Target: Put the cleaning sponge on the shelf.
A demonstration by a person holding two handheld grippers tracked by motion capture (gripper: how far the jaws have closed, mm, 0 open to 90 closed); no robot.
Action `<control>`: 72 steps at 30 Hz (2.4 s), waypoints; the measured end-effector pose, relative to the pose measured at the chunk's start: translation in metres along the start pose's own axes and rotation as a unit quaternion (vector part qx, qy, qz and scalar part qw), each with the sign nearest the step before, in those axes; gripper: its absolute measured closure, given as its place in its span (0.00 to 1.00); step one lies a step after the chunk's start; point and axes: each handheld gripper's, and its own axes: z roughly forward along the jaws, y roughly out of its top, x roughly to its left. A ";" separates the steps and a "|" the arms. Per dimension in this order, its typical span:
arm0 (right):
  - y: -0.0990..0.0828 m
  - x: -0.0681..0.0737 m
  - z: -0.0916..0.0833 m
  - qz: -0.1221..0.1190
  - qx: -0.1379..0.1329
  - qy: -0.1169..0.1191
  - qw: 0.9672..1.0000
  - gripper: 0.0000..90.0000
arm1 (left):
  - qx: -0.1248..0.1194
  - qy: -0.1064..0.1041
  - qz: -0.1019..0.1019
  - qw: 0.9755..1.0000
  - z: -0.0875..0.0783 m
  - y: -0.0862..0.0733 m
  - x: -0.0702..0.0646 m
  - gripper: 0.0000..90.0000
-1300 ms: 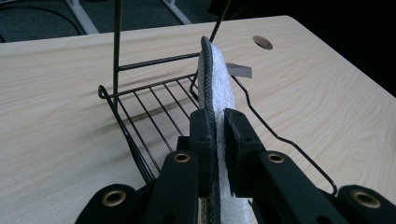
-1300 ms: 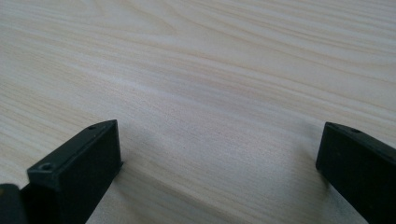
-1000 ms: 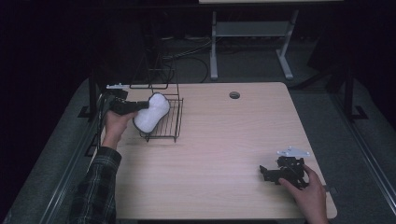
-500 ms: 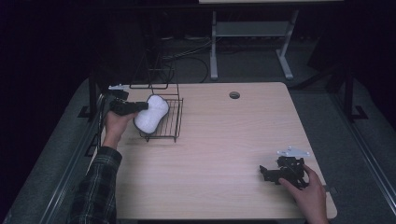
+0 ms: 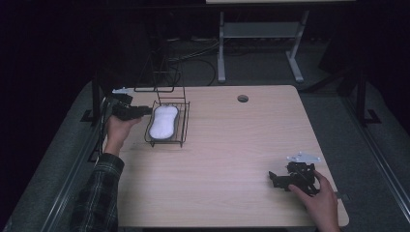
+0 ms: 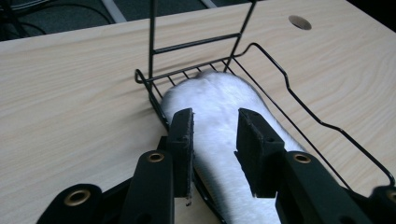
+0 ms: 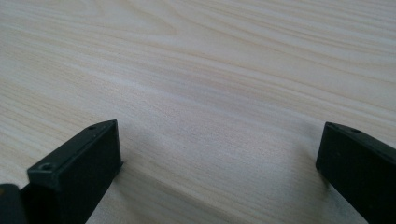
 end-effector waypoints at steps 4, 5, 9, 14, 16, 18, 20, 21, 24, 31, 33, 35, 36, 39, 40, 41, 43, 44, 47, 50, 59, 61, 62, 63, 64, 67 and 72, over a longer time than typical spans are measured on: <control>0.000 0.000 0.000 0.000 0.000 0.000 1.000 0.00 | -0.005 -0.004 0.005 1.000 0.002 -0.003 -0.007 0.79; 0.000 0.000 0.000 0.000 0.000 0.000 1.000 0.00 | -0.001 -0.006 0.008 1.000 0.003 -0.005 -0.009 0.79; 0.000 0.000 0.000 0.000 0.000 0.000 1.000 0.00 | 0.004 -0.011 0.013 1.000 0.005 -0.011 -0.014 0.80; 0.000 0.000 0.000 0.000 0.000 0.000 1.000 0.00 | 0.005 -0.014 0.023 1.000 0.002 -0.017 -0.021 0.75; 0.000 0.000 0.000 0.000 0.000 0.000 1.000 0.00 | 0.005 -0.012 0.026 1.000 0.000 -0.018 -0.024 0.67; 0.000 0.000 0.000 0.000 0.000 0.000 1.000 0.00 | 0.005 -0.011 0.031 0.999 -0.003 -0.019 -0.027 0.63; 0.000 0.000 0.000 0.000 0.000 0.000 1.000 0.00 | 0.008 -0.009 0.034 0.999 -0.006 -0.021 -0.029 0.58; 0.000 0.000 0.000 0.000 0.000 0.000 1.000 0.00 | 0.009 -0.008 0.036 0.999 -0.008 -0.022 -0.030 0.56; 0.000 0.000 0.000 0.000 0.000 0.000 1.000 0.00 | 0.019 -0.001 0.039 0.999 -0.011 -0.025 -0.033 0.47; 0.000 0.000 0.000 0.000 0.000 0.000 1.000 0.00 | 0.019 0.005 0.046 0.999 -0.022 -0.033 -0.041 0.35; 0.000 0.000 0.000 0.000 0.000 0.000 1.000 0.00 | 0.016 0.004 0.047 0.999 -0.025 -0.035 -0.044 0.33; 0.000 0.000 0.000 0.000 0.000 0.000 1.000 0.00 | 0.021 0.007 0.051 0.998 -0.029 -0.038 -0.047 0.31; 0.000 0.000 0.000 0.000 0.000 0.000 1.000 0.00 | 0.023 0.010 0.054 0.998 -0.030 -0.039 -0.049 0.29; 0.000 0.000 0.000 0.000 0.000 0.000 1.000 0.00 | 0.025 0.010 0.058 0.998 -0.036 -0.045 -0.054 0.27; 0.000 0.000 0.000 0.000 0.000 0.000 1.000 0.00 | 0.025 0.010 0.060 0.998 -0.039 -0.048 -0.056 0.27; 0.000 0.000 0.000 0.000 0.000 0.000 1.000 0.00 | 0.025 0.010 0.060 0.998 -0.040 -0.051 -0.058 0.27; 0.000 0.000 0.000 0.000 0.000 0.000 1.000 0.00 | 0.027 0.013 0.067 0.997 -0.043 -0.057 -0.062 0.25; 0.000 0.000 0.000 0.000 0.000 0.000 1.000 0.00 | 0.029 0.013 0.068 0.997 -0.044 -0.059 -0.063 0.25; 0.000 0.000 0.000 0.000 0.000 0.000 1.000 0.00 | 0.033 0.017 0.072 0.997 -0.050 -0.066 -0.069 0.24; 0.000 0.000 0.000 0.000 0.000 0.000 1.000 0.00 | 0.034 0.016 0.076 0.996 -0.054 -0.072 -0.073 0.24; 0.000 0.000 0.000 0.000 0.000 0.000 1.000 0.00 | 0.044 0.016 0.093 0.995 -0.061 -0.095 -0.089 0.24; 0.000 0.000 0.000 0.000 -0.001 0.000 1.000 0.00 | 0.045 0.013 0.094 0.994 -0.062 -0.100 -0.093 0.23; 0.000 0.000 0.000 0.000 -0.001 0.000 1.000 0.00 | 0.047 0.011 0.096 0.994 -0.063 -0.103 -0.095 0.23; 0.000 0.000 0.000 0.000 -0.001 0.000 1.000 0.00 | 0.048 0.010 0.097 0.994 -0.063 -0.105 -0.097 0.23; 0.000 0.000 0.000 -0.001 -0.001 0.000 1.000 0.00 | 0.050 0.009 0.099 0.994 -0.064 -0.108 -0.098 0.23; 0.000 0.000 0.000 0.000 -0.001 0.000 1.000 0.00 | 0.052 0.005 0.102 0.993 -0.065 -0.117 -0.103 0.22; 0.000 0.000 0.000 -0.001 -0.001 0.000 1.000 0.00 | 0.071 0.003 0.108 0.992 -0.063 -0.131 -0.108 0.20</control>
